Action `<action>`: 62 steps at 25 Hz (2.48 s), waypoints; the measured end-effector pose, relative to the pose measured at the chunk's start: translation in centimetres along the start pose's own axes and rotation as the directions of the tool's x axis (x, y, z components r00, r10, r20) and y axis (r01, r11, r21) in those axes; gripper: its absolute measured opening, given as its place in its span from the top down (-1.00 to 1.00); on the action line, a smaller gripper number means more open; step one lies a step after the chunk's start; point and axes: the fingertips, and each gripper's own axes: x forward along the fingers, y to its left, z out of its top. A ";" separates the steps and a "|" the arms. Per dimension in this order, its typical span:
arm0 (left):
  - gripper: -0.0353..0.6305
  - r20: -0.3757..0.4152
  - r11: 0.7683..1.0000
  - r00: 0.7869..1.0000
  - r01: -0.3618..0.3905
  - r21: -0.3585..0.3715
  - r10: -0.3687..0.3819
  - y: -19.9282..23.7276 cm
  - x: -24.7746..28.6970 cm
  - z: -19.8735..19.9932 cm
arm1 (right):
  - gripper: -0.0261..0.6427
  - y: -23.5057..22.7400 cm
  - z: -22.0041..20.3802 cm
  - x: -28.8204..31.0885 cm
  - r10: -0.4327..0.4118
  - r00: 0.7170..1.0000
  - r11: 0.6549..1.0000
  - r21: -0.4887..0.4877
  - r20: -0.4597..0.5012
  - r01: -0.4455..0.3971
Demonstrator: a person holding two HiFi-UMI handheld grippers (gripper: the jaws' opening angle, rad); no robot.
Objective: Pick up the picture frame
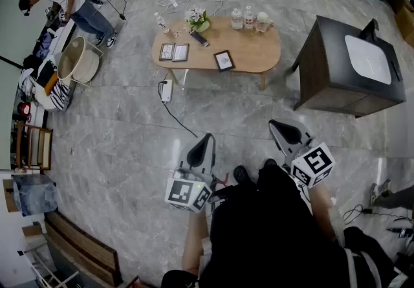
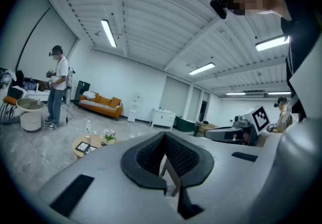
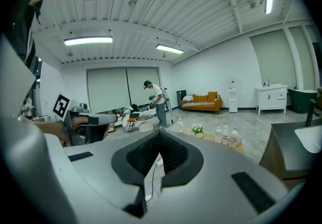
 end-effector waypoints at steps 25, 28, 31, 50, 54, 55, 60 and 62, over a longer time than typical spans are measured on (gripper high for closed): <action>0.86 -0.035 0.999 0.998 0.047 0.020 -0.046 -2.9 -0.5 -0.8 | 0.89 1.0 -1.0 -3.3 -0.056 0.998 0.998 0.037 0.009 0.056; 0.86 -0.052 0.999 0.998 0.024 0.033 -0.022 -2.8 1.0 -0.6 | 0.89 -0.9 -1.1 -3.1 -0.054 0.999 0.997 0.058 0.007 0.053; 0.86 -0.055 0.999 0.998 -0.004 0.041 0.006 -2.4 3.2 -0.3 | 0.89 -3.6 -0.3 -1.8 -0.040 0.999 0.998 0.049 0.013 0.039; 0.86 -0.072 0.991 0.989 -0.126 0.045 0.129 -3.7 23.2 2.9 | 0.89 -21.1 2.9 5.3 0.144 0.989 0.989 0.030 -0.036 -0.143; 0.86 -0.103 0.988 0.983 -0.152 0.033 0.155 -2.6 24.5 2.3 | 0.88 -22.6 2.7 6.2 0.159 0.986 0.986 0.051 -0.040 -0.157; 0.86 -0.113 0.986 0.980 -0.162 0.032 0.164 -2.3 24.7 2.0 | 0.88 -22.9 2.5 6.4 0.159 0.986 0.986 0.059 -0.045 -0.156; 0.86 -0.131 0.983 0.975 -0.180 0.027 0.182 -0.4 25.9 1.8 | 0.89 -23.7 1.6 7.4 0.154 0.986 0.985 0.086 -0.066 -0.148; 0.86 -0.130 0.984 0.975 -0.178 0.018 0.178 0.6 26.8 1.8 | 0.89 -24.3 1.9 8.0 0.143 0.988 0.987 0.083 -0.064 -0.137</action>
